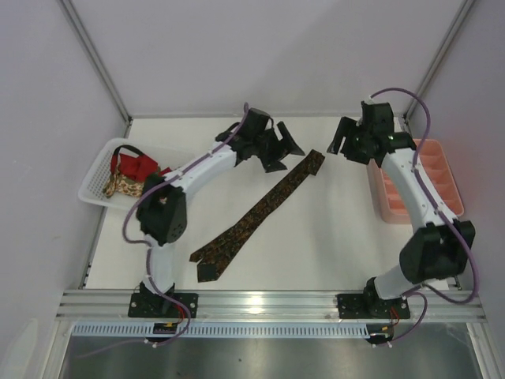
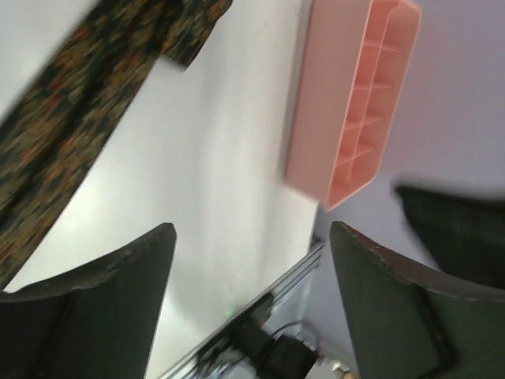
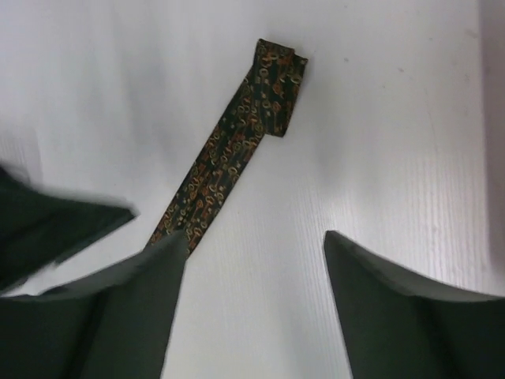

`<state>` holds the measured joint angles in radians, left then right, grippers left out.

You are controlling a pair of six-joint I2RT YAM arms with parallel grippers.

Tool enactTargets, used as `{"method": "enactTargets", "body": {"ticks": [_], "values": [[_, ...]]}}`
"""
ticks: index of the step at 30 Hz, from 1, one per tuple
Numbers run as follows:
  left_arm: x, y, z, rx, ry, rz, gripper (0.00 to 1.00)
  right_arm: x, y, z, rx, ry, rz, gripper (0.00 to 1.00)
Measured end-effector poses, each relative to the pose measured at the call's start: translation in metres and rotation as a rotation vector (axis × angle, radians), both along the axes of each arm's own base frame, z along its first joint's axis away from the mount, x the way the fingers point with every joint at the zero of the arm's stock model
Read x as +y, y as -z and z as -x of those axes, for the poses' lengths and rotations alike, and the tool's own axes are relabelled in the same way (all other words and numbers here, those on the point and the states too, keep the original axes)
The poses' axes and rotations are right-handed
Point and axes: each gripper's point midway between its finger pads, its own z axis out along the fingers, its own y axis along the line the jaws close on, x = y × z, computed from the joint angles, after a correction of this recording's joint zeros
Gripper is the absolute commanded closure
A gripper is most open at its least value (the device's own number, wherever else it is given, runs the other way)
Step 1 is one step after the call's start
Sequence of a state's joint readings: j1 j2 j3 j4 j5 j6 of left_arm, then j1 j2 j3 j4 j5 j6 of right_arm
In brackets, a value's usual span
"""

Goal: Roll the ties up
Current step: Flatten the tie

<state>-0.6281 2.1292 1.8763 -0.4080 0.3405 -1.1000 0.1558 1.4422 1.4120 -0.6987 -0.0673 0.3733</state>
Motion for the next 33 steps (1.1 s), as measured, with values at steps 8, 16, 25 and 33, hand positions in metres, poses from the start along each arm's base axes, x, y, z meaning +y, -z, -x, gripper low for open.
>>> {"method": "enactTargets", "body": {"ticks": [8, 16, 25, 33], "values": [[0.13, -0.044, 0.117, -0.077, -0.007, -0.111, 1.0, 0.073, 0.068, -0.085, 0.174, -0.176, -0.057, 0.82], [0.172, 0.101, 0.223, 0.323, 0.085, -0.29, 0.97, 0.128, 0.149, -0.089, 0.351, -0.283, -0.003, 0.76], [0.173, 0.147, 0.254, 0.507, 0.148, -0.406, 1.0, 0.123, 0.186, -0.088, 0.394, -0.266, 0.095, 0.67], [0.2, 0.169, 0.261, 0.595, 0.108, -0.568, 1.0, 0.109, 0.212, -0.085, 0.399, -0.231, 0.13, 0.64]]}}
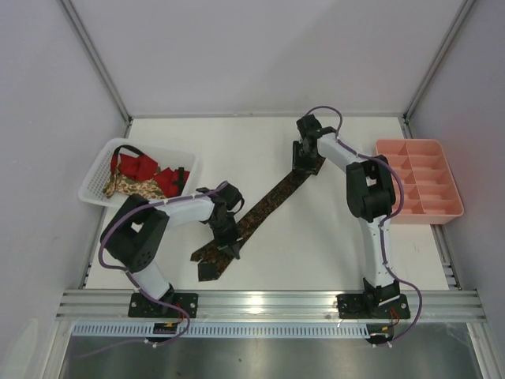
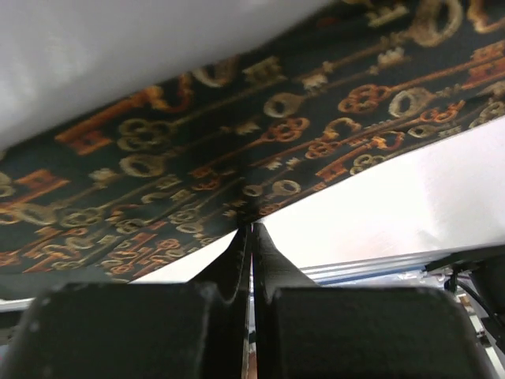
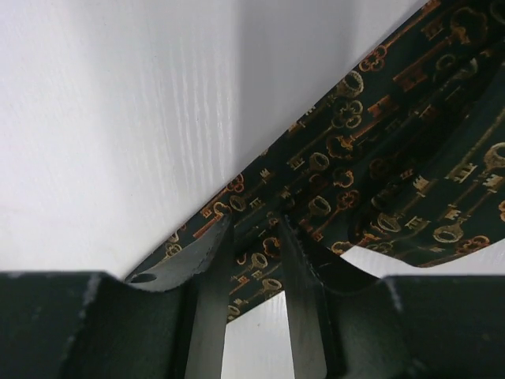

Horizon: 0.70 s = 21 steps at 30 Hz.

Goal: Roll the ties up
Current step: Flatten the tie

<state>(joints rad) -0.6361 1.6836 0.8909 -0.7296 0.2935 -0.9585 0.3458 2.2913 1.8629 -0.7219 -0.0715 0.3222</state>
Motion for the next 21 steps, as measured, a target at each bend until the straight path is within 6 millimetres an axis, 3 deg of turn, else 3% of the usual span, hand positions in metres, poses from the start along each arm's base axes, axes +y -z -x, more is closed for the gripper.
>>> {"method": "enactTargets", "body": {"ticks": [4, 8, 13, 17, 21], "values": [[0.014, 0.001, -0.004, 0.024, -0.024, -0.053, 0.99, -0.006, 0.0, 0.008, -0.022, 0.031, 0.002, 0.63], [0.03, 0.001, -0.008, 0.043, -0.052, -0.102, 0.98, -0.022, 0.001, 0.042, 0.004, 0.082, 0.018, 0.62], [0.047, 0.002, -0.009, 0.066, -0.089, -0.142, 0.97, -0.036, 0.003, 0.107, 0.095, 0.113, 0.016, 0.62], [0.063, 0.001, -0.006, 0.05, -0.12, -0.171, 0.98, -0.024, 0.003, 0.168, 0.17, 0.069, -0.013, 0.6], [0.089, -0.002, 0.003, -0.006, -0.123, -0.248, 0.95, -0.011, -0.005, 0.232, 0.248, -0.027, -0.007, 0.44]]}}
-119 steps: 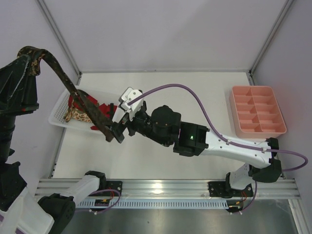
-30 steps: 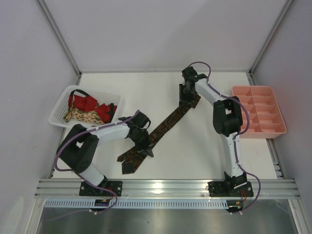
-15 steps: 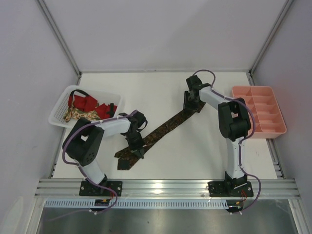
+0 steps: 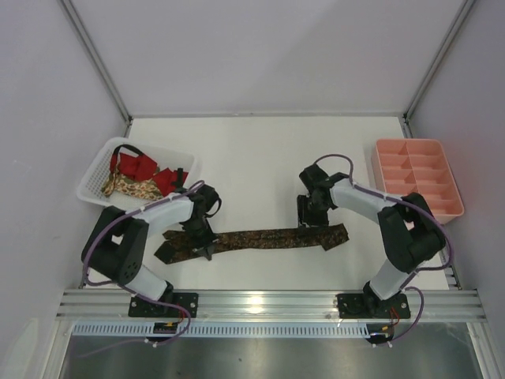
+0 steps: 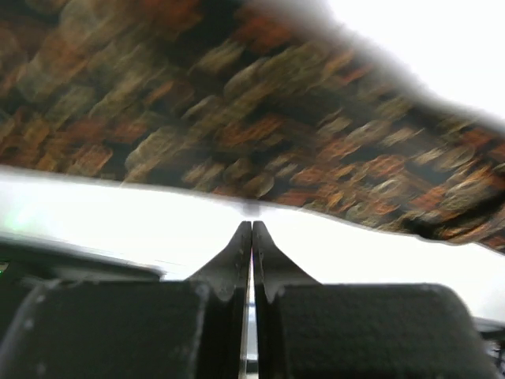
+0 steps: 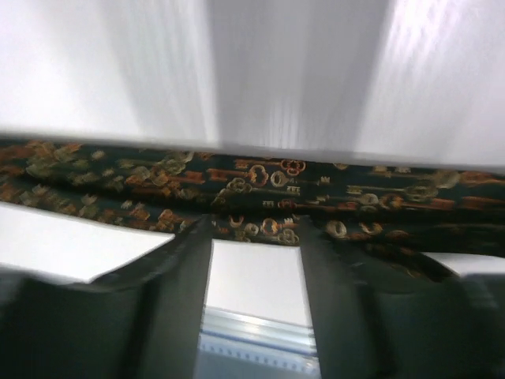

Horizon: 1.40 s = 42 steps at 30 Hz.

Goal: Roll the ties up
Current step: Flatten the tie

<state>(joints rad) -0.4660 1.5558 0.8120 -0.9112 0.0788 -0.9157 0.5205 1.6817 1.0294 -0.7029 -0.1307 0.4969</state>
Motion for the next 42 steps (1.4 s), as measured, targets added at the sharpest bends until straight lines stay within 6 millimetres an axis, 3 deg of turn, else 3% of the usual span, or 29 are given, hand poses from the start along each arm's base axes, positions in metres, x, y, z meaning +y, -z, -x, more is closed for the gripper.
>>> {"method": "enactTargets", "body": {"ticks": [2, 4, 7, 9, 12, 17, 20, 28, 42], "values": [[0.01, -0.006, 0.009, -0.009, -0.001, -0.024, 0.94, -0.005, -0.018, 0.003, -0.034, -0.007, 0.001, 0.42], [0.014, -0.013, 0.014, -0.034, 0.0, -0.02, 0.92, -0.015, -0.041, -0.006, -0.103, 0.02, -0.004, 0.42], [0.009, -0.028, 0.01, -0.106, -0.001, 0.032, 0.86, -0.042, -0.075, -0.02, -0.2, 0.113, -0.013, 0.43], [0.001, -0.038, 0.004, -0.164, -0.001, 0.092, 0.77, -0.061, -0.083, -0.019, -0.221, 0.187, -0.003, 0.42], [-0.015, -0.054, -0.005, -0.255, 0.008, 0.206, 0.7, -0.076, -0.072, 0.009, -0.153, 0.258, 0.019, 0.42], [-0.04, -0.075, -0.015, -0.346, 0.033, 0.36, 0.69, -0.078, -0.035, 0.066, 0.007, 0.32, 0.069, 0.45], [-0.051, -0.081, -0.016, -0.355, 0.051, 0.421, 0.69, -0.081, -0.024, 0.081, 0.049, 0.389, 0.082, 0.5], [-0.067, -0.089, -0.01, -0.347, 0.102, 0.493, 0.69, -0.078, -0.002, 0.084, 0.048, 0.526, 0.051, 0.54], [-0.074, -0.096, -0.011, -0.334, 0.147, 0.531, 0.69, -0.052, -0.002, 0.064, -0.033, 0.538, -0.018, 0.55]]}}
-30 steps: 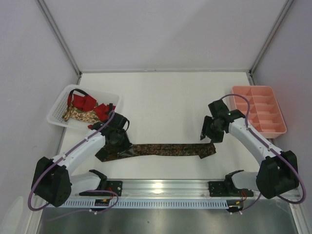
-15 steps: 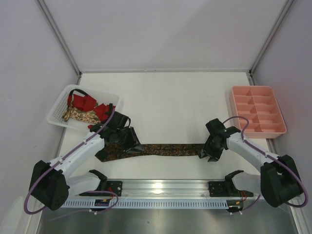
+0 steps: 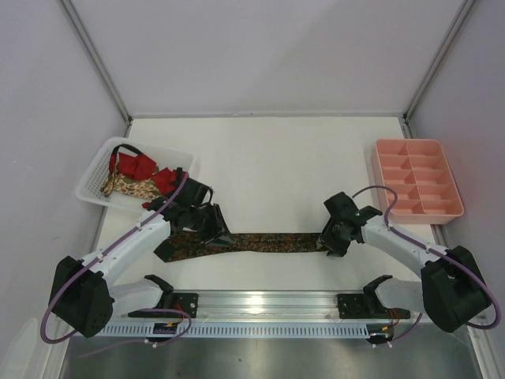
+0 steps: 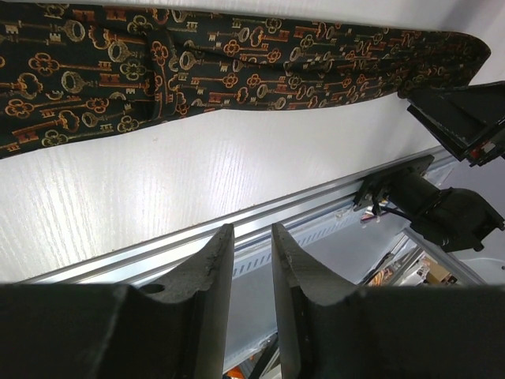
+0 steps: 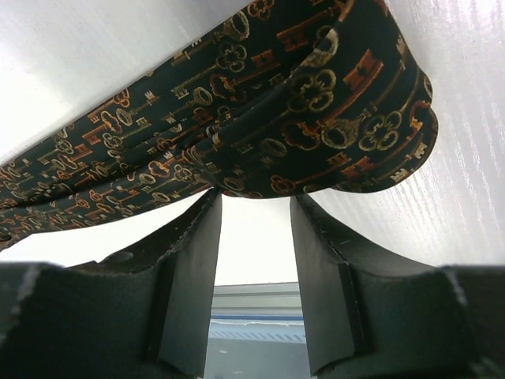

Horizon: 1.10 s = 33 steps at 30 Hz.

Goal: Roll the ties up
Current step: Flatten the tie

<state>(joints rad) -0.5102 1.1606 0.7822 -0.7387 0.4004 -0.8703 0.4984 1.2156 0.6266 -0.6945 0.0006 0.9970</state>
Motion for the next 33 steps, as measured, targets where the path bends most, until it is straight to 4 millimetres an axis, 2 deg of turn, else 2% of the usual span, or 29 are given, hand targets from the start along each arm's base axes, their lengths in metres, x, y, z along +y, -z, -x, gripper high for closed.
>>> {"method": "enactTargets", "body": {"ticks": [5, 9, 13, 14, 18, 21, 24, 26, 28, 31, 33], "values": [[0.0, 0.0, 0.001, 0.0, 0.009, -0.001, 0.69, -0.002, 0.0, -0.002, -0.01, 0.022, 0.017, 0.57], [0.0, 0.0, 0.002, -0.002, 0.012, 0.002, 0.69, -0.006, 0.001, -0.006, -0.025, 0.055, 0.04, 0.62], [0.0, -0.001, 0.002, -0.001, 0.018, 0.006, 0.69, -0.009, 0.001, -0.012, -0.053, 0.09, 0.061, 0.77], [0.0, -0.001, 0.003, -0.001, 0.02, 0.007, 0.69, -0.01, 0.0, -0.014, -0.064, 0.1, 0.064, 0.85], [0.0, -0.001, 0.003, 0.001, 0.021, 0.006, 0.69, -0.013, -0.005, -0.02, -0.097, 0.129, 0.068, 0.95], [0.0, -0.001, 0.003, -0.003, 0.027, 0.005, 0.69, -0.016, -0.007, -0.021, -0.109, 0.146, 0.073, 0.96], [0.0, -0.001, 0.004, -0.002, 0.029, 0.006, 0.69, -0.029, -0.011, -0.025, -0.12, 0.188, 0.084, 0.95], [-0.001, -0.001, 0.004, -0.002, 0.031, 0.009, 0.69, -0.045, -0.016, -0.031, -0.139, 0.24, 0.092, 0.95], [-0.001, -0.001, 0.004, -0.004, 0.038, 0.011, 0.69, -0.071, -0.021, -0.039, -0.158, 0.314, 0.111, 0.92], [-0.001, 0.0, 0.004, 0.001, 0.041, 0.011, 0.69, -0.11, -0.023, -0.045, -0.16, 0.413, 0.15, 0.78], [-0.001, 0.0, 0.005, 0.001, 0.044, 0.011, 0.69, -0.122, -0.024, -0.041, -0.142, 0.41, 0.182, 0.71]]}}
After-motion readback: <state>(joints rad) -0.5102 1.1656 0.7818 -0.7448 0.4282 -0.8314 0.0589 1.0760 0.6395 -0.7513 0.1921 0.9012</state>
